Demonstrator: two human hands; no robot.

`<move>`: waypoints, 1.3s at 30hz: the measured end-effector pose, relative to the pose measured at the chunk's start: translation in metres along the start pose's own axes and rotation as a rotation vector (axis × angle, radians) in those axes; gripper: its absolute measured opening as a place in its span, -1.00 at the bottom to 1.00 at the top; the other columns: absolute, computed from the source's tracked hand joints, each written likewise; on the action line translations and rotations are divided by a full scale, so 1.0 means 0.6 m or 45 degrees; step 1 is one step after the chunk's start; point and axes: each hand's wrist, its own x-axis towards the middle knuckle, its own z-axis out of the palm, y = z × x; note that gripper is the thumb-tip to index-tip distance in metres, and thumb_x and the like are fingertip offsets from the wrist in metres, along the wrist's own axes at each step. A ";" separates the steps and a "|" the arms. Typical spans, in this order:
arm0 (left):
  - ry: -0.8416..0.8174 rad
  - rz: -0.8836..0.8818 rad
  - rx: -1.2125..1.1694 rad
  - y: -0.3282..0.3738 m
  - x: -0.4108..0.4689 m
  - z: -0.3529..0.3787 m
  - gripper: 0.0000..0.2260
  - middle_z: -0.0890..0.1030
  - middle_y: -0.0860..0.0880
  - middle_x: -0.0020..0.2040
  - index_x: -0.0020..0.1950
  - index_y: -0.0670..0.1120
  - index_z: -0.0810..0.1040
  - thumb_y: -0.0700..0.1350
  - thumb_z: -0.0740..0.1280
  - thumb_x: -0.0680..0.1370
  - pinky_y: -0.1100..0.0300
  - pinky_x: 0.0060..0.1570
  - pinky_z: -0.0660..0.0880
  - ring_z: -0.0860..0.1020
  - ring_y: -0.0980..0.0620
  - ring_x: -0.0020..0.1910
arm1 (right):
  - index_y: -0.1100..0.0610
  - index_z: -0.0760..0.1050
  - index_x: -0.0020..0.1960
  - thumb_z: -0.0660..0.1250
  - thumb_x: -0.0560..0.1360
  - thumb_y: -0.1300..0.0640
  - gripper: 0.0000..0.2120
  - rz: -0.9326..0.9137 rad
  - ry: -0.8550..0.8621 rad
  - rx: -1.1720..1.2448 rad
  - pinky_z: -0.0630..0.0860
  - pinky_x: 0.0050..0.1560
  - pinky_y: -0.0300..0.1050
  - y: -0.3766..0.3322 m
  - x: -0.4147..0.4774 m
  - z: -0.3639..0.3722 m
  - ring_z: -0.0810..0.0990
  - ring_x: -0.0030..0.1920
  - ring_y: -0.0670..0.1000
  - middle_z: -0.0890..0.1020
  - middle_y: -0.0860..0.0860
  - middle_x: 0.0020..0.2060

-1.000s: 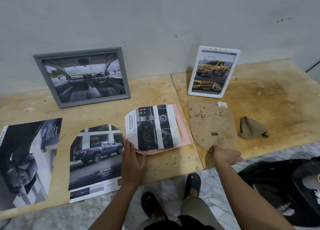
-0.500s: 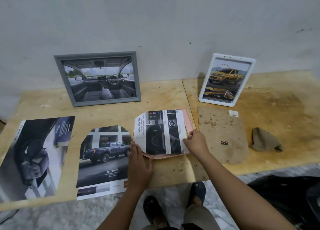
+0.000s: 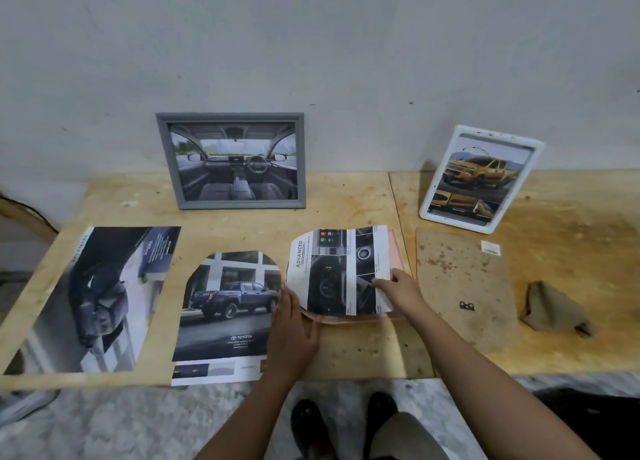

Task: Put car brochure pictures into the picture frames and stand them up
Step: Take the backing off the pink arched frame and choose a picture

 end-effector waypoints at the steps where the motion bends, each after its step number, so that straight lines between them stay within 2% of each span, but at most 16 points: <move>1: -0.011 -0.018 0.011 0.003 0.000 -0.002 -0.29 -0.18 -0.06 0.55 0.54 -0.15 -0.16 0.10 0.18 0.59 0.09 0.45 -0.07 -0.16 -0.03 0.53 | 0.16 0.42 -0.09 0.32 0.50 0.07 -0.84 -0.030 -0.057 0.029 0.47 -0.14 0.02 -0.004 -0.005 -0.006 0.54 -0.14 0.15 0.57 0.17 -0.11; 4: -0.025 -0.059 0.022 0.003 -0.001 -0.003 -0.28 -0.14 -0.08 0.56 0.54 -0.15 -0.14 0.11 0.18 0.58 0.06 0.45 0.02 -0.12 -0.10 0.53 | 0.17 0.39 0.03 0.27 0.54 0.16 -0.88 -0.106 -0.134 0.079 0.49 -0.04 0.04 -0.016 -0.018 -0.026 0.53 -0.06 0.13 0.54 0.19 -0.03; 6: -0.030 -0.075 0.043 0.005 -0.003 -0.005 -0.28 -0.14 -0.08 0.56 0.55 -0.14 -0.14 0.12 0.18 0.58 0.01 0.44 0.07 -0.10 -0.14 0.53 | 0.16 0.36 -0.02 0.26 0.52 0.25 -0.91 -0.125 -0.158 0.187 0.48 -0.09 0.00 -0.026 -0.021 -0.039 0.52 -0.09 0.13 0.52 0.22 -0.01; 10: 0.074 -0.168 -0.205 0.028 -0.010 -0.013 -0.33 0.00 -0.08 0.56 0.54 -0.11 -0.03 0.17 0.15 0.56 -0.12 0.44 0.11 -0.02 -0.11 0.53 | 0.12 0.39 -0.07 0.26 0.46 0.27 -0.90 -0.211 -0.164 0.303 0.48 -0.06 0.13 -0.056 -0.022 -0.065 0.54 0.01 0.32 0.52 0.30 0.04; 12: 0.218 -0.193 -0.427 0.052 -0.009 -0.020 -0.40 0.19 -0.07 0.51 0.52 -0.07 0.10 0.20 0.08 0.57 -0.13 0.41 0.22 0.15 -0.10 0.50 | 0.06 0.40 -0.06 0.22 0.49 0.28 -0.87 -0.305 -0.182 0.388 0.50 0.01 0.17 -0.075 -0.029 -0.074 0.56 0.01 0.23 0.56 0.18 -0.01; 15: 0.342 -0.418 -1.005 0.104 -0.018 -0.044 -0.57 0.49 -0.04 0.23 0.37 -0.13 0.35 0.11 0.06 0.62 0.12 0.21 0.41 0.45 -0.14 0.28 | 0.03 0.43 0.04 0.19 0.51 0.30 -0.79 -0.405 -0.276 0.557 0.55 0.03 0.15 -0.098 -0.039 -0.070 0.57 0.07 0.14 0.59 0.06 0.02; 17: 0.289 -0.523 -1.607 0.122 -0.020 -0.058 -0.51 0.55 -0.17 0.19 0.31 -0.18 0.40 0.15 0.09 0.57 0.03 0.18 0.47 0.55 -0.20 0.15 | 0.05 0.43 0.14 0.21 0.50 0.34 -0.71 -0.426 -0.406 0.673 0.60 -0.11 0.01 -0.107 -0.048 -0.057 0.62 0.02 0.11 0.62 0.04 0.03; 19: 0.343 -0.529 -1.831 0.123 -0.031 -0.075 -0.49 0.54 -0.25 0.23 0.36 -0.16 0.36 0.13 0.19 0.54 -0.04 0.16 0.52 0.58 -0.18 0.12 | 0.13 0.44 0.19 0.24 0.47 0.39 -0.65 -0.451 -0.578 0.653 0.58 -0.19 -0.13 -0.113 -0.062 -0.032 0.66 -0.03 0.07 0.65 0.05 0.04; 22: 0.496 -0.391 -1.643 0.116 -0.056 -0.114 -0.72 0.59 -0.30 0.08 0.31 -0.19 0.34 -0.18 0.20 0.60 0.26 -0.23 0.58 0.64 0.02 -0.14 | 0.20 0.45 0.17 0.38 0.36 0.38 -0.60 -0.489 -0.823 0.562 0.57 -0.21 -0.19 -0.134 -0.083 0.011 0.67 -0.05 0.04 0.67 0.07 0.02; 24: 0.595 -0.433 -1.483 0.081 -0.064 -0.145 -0.74 0.59 -0.15 -0.16 0.29 -0.09 0.36 -0.22 0.22 0.60 0.42 -0.42 0.47 0.55 0.18 -0.35 | 0.22 0.47 0.13 0.42 0.30 0.32 -0.59 -0.497 -0.892 0.565 0.55 -0.26 -0.23 -0.157 -0.093 0.038 0.68 -0.10 0.05 0.69 0.07 -0.06; 27: 0.673 -0.523 -1.379 0.000 -0.073 -0.207 -0.67 0.45 -0.01 -0.40 0.35 -0.21 0.36 -0.26 0.24 0.58 0.32 -0.50 0.37 0.41 0.09 -0.47 | 0.27 0.46 0.12 0.37 0.39 0.38 -0.69 -0.462 -0.916 0.758 0.52 -0.42 -0.25 -0.201 -0.100 0.078 0.66 -0.24 0.06 0.67 0.14 -0.13; 30: 0.710 -0.539 -1.347 -0.074 -0.084 -0.276 -0.79 0.35 0.04 -0.53 0.07 -0.04 0.46 -0.34 0.21 0.57 0.37 -0.57 0.22 0.27 0.18 -0.61 | 0.26 0.42 0.13 0.28 0.46 0.43 -0.73 -0.372 -0.955 0.802 0.57 -0.43 -0.22 -0.245 -0.099 0.130 0.68 -0.25 0.06 0.64 0.21 -0.10; 32: 0.727 -0.568 -1.293 -0.127 -0.084 -0.321 -0.77 0.34 0.08 -0.49 0.02 0.00 0.43 -0.34 0.21 0.57 0.41 -0.54 0.24 0.30 0.23 -0.58 | 0.23 0.40 0.14 0.30 0.43 0.46 -0.67 -0.339 -0.973 0.682 0.62 -0.33 -0.12 -0.268 -0.098 0.177 0.67 -0.18 0.13 0.64 0.23 -0.08; 33: 0.727 -0.562 -1.254 -0.160 -0.085 -0.343 -0.79 0.37 0.05 -0.42 0.08 -0.02 0.42 -0.32 0.21 0.58 0.42 -0.50 0.29 0.36 0.21 -0.51 | 0.21 0.39 0.15 0.32 0.41 0.47 -0.63 -0.335 -0.980 0.609 0.64 -0.28 -0.09 -0.278 -0.100 0.208 0.65 -0.13 0.17 0.63 0.24 -0.04; 36: 0.673 -0.578 -1.134 -0.242 -0.085 -0.404 -0.77 0.55 -0.28 -0.12 0.24 -0.21 0.37 -0.28 0.22 0.59 0.25 -0.28 0.51 0.55 -0.08 -0.21 | 0.15 0.39 0.14 0.39 0.38 0.42 -0.59 -0.364 -0.944 0.279 0.56 -0.27 -0.19 -0.296 -0.117 0.299 0.61 -0.10 0.06 0.56 0.16 0.09; 39: 0.586 -0.603 -1.095 -0.327 -0.069 -0.451 -0.76 0.59 -0.05 -0.04 0.22 -0.18 0.36 -0.36 0.19 0.58 0.35 -0.29 0.51 0.60 0.13 -0.24 | 0.13 0.36 0.11 0.38 0.40 0.35 -0.64 -0.460 -0.873 -0.096 0.49 -0.23 -0.24 -0.310 -0.145 0.392 0.53 -0.11 -0.07 0.54 0.07 0.03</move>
